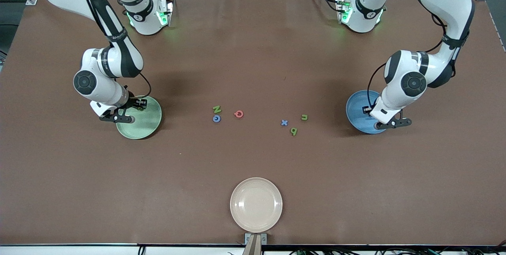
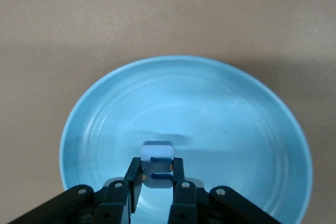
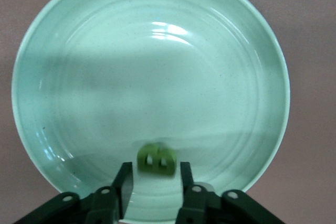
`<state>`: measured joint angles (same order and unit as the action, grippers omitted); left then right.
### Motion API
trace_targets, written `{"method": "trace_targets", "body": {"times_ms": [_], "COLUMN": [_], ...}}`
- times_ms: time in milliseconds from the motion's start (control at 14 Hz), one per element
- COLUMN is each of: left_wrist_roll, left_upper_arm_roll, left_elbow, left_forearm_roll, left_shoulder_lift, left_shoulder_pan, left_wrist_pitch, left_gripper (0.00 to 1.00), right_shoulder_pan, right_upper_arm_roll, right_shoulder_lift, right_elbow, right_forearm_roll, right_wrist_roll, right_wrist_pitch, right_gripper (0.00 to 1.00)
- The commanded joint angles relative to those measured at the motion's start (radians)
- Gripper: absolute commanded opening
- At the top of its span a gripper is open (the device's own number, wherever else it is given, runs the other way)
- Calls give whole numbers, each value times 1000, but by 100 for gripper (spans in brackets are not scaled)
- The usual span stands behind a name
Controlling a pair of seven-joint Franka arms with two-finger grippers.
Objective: Sort upper and lower case letters into plates
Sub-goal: 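Reach the green N with the right gripper while the left gripper reaches green u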
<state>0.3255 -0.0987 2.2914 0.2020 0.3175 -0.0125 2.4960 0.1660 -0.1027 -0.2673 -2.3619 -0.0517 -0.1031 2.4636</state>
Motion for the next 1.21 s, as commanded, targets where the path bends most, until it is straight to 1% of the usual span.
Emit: {"method": "trace_targets", "body": {"times_ms": [0, 71, 214, 356, 428, 499, 570, 642, 713, 784, 855, 1069, 1140], "left_wrist_roll": [-46, -69, -95, -98, -112, -134, -135, -135, -137, -138, -138, -119, -118], "left_upper_arm_roll": [-7, -7, -7, -7, -7, -7, -7, -7, -9, -9, -12, -67, -93], "left_elbow": [31, 31, 33, 33, 33, 33, 33, 30, 28, 25, 22, -6, -25], "left_forearm_roll": [19, 17, 19, 19, 17, 17, 17, 17, 17, 19, 19, 17, 17], "left_shoulder_lift": [-15, -11, -5, 2, 8, 12, 14, 12, 11, 5, -3, -20, -21], "left_shoulder_pan": [-32, -32, -46, -49, -49, -50, -50, -49, -49, -44, -40, -41, -40], "left_wrist_pitch": [18, 18, 20, 20, 21, 32, 35, 35, 35, 35, 34, 26, 26], "left_gripper": [10, 10, 11, 13, 14, 15, 20, 28, 58, 81, 99, 100, 100], "right_shoulder_pan": [-14, -5, 41, 120, 172, 223, 272, 314, 354, 392, 432, 529, 546], "right_upper_arm_roll": [21, 23, 34, 37, 37, 37, 37, 37, 37, 35, 35, 35, 34], "right_shoulder_lift": [19, 26, 34, 42, 42, 36, 31, 28, 20, 10, -3, -94, -113], "right_elbow": [-10, -4, 24, 38, 45, 55, 67, 76, 87, 96, 119, 206, 223], "right_forearm_roll": [6, 0, 0, 0, -2, -8, -29, -48, -65, -69, -71, -74, -74], "right_wrist_roll": [-12, -24, -137, -264, -297, -314, -331, -331, -331, -331, -333, -342, -369], "right_wrist_pitch": [5, 1, -31, -35, -34, -29, -26, -23, -5, 11, 12, 18, 30], "right_gripper": [100, 100, 100, 100, 100, 100, 100, 100, 100, 100, 100, 100, 100]}}
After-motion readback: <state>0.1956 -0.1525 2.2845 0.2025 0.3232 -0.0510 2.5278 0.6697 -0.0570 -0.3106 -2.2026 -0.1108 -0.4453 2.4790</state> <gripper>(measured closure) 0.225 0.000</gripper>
